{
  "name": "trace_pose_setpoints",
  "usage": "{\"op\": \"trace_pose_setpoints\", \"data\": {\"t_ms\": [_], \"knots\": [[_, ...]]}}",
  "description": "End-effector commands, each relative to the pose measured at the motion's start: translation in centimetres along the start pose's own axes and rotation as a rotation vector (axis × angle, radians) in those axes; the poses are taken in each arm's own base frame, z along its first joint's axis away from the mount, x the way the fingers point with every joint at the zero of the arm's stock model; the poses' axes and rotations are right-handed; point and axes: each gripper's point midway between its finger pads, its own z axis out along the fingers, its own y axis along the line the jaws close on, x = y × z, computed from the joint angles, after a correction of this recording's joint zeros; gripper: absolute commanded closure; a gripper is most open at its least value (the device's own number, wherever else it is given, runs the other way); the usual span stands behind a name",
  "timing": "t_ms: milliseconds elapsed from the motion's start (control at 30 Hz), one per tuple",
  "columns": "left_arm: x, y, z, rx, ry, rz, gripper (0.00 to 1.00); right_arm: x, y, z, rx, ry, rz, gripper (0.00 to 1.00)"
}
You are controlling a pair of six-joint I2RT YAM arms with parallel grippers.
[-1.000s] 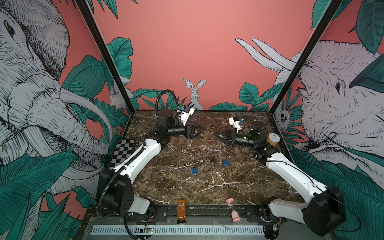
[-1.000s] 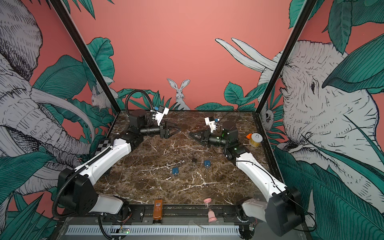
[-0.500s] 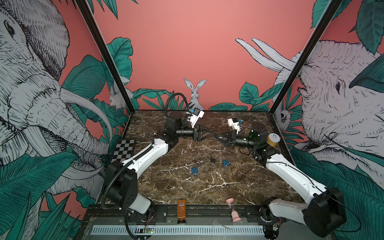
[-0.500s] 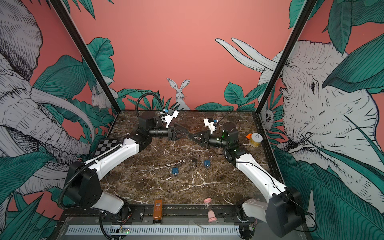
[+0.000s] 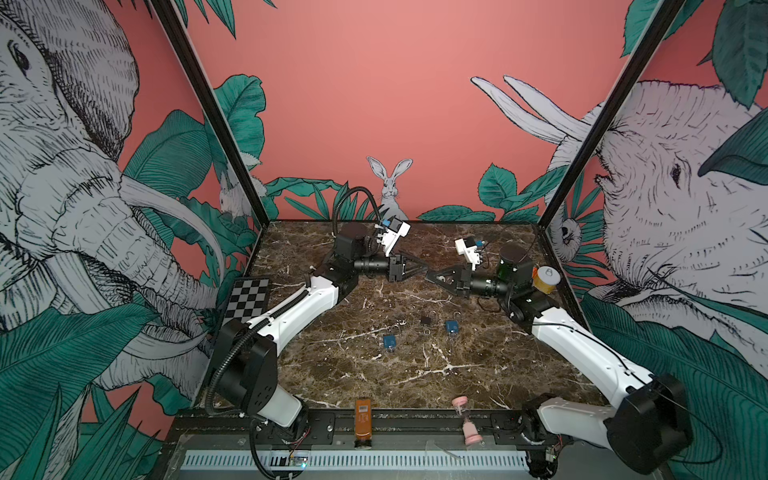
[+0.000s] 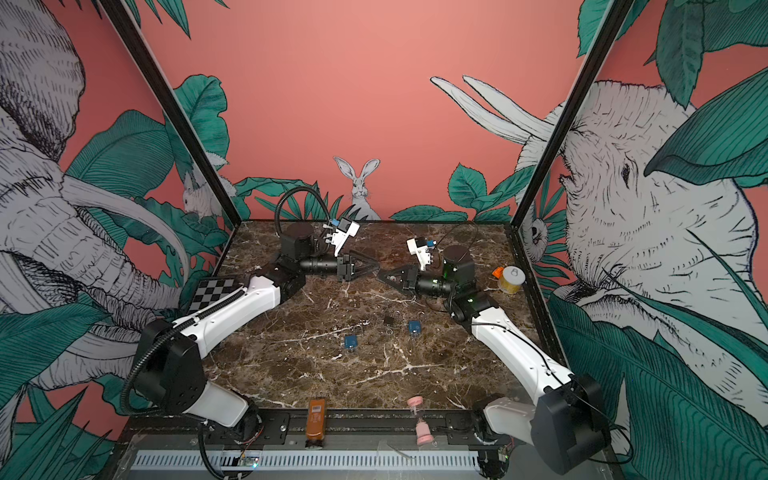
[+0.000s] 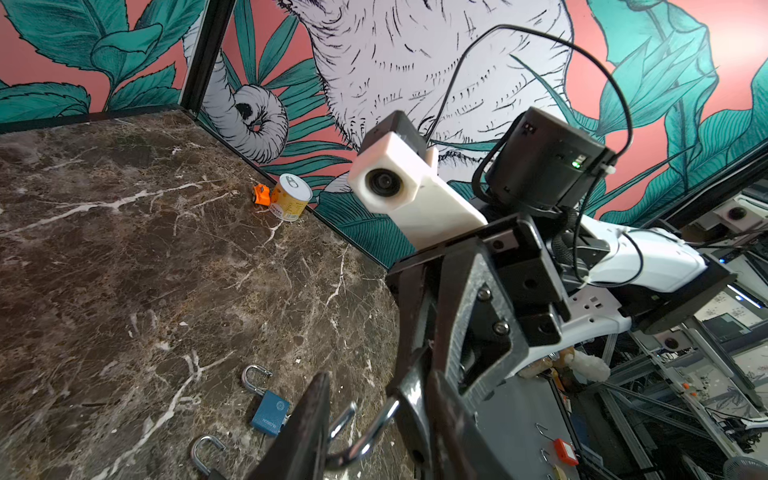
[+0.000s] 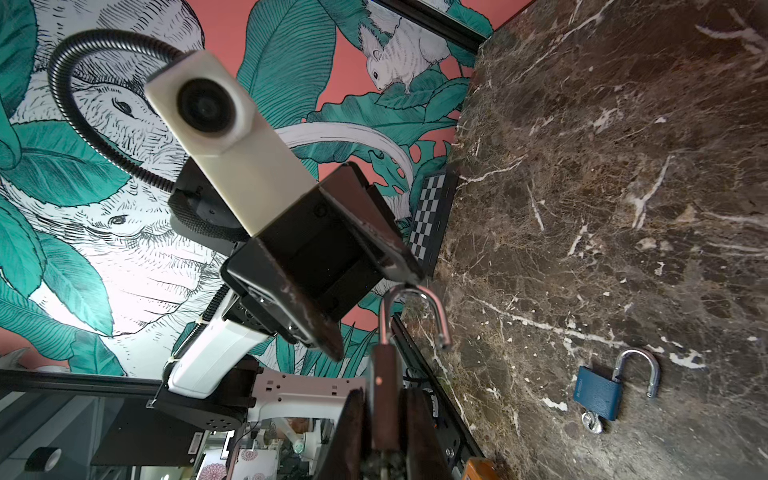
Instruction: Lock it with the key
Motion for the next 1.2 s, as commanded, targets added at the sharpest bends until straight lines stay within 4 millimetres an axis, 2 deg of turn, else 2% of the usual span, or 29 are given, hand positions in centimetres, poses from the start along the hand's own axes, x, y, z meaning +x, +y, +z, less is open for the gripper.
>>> {"op": "trace_pose_setpoints", "data": {"t_ms": [0, 367, 800, 1167], "knots": [[-0.4, -1.6, -0.3, 0.029, -0.010, 0.016, 0.61, -1.1, 2.5, -0.4, -0.041, -0.045, -0.114, 1.00], [0.5, -1.6, -0.4, 0.031, -0.002, -0.010, 0.66, -1.3, 2.6, -1.2, -0.014, -0.057, -0.148, 1.00], [0.6, -1.5, -0.2, 0.057, -0.012, -0.059, 0.75, -0.8, 0.6, -1.6, 0.069, -0.060, -0.229, 1.00], [1.2, -1.2, -0.1, 0.056, 0.002, -0.089, 0.76, -1.1, -0.3, -1.8, 0.092, -0.074, -0.244, 1.00]]}}
